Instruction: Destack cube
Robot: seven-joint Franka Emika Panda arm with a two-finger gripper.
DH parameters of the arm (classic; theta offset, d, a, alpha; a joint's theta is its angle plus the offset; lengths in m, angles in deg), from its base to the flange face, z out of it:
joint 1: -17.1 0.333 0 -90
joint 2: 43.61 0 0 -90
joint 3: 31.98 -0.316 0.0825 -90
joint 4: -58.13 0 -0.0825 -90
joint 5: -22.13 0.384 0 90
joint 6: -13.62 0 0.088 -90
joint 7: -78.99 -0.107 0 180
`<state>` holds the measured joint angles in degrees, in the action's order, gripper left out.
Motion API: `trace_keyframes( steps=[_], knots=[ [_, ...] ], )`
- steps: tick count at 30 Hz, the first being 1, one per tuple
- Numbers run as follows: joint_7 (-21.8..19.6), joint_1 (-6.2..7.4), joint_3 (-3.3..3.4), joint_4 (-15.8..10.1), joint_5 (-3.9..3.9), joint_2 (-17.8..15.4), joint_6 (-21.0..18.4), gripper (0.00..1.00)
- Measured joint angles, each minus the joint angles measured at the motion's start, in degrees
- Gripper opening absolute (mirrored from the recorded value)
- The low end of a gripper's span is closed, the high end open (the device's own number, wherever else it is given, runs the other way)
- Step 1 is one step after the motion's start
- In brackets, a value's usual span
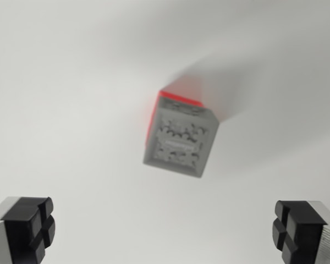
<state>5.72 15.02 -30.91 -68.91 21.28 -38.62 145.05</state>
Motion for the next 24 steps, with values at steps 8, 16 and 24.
trace_keyframes(
  steps=[8,16,24],
  knots=[
    [-10.8,0.0,0.05,-5.4,0.63,-1.2,4.5,1.0],
    [-11.8,0.0,0.05,-6.7,0.82,2.3,9.3,1.0],
    [-11.8,0.0,0.05,-7.4,0.96,6.3,14.0,1.0]
  ],
)
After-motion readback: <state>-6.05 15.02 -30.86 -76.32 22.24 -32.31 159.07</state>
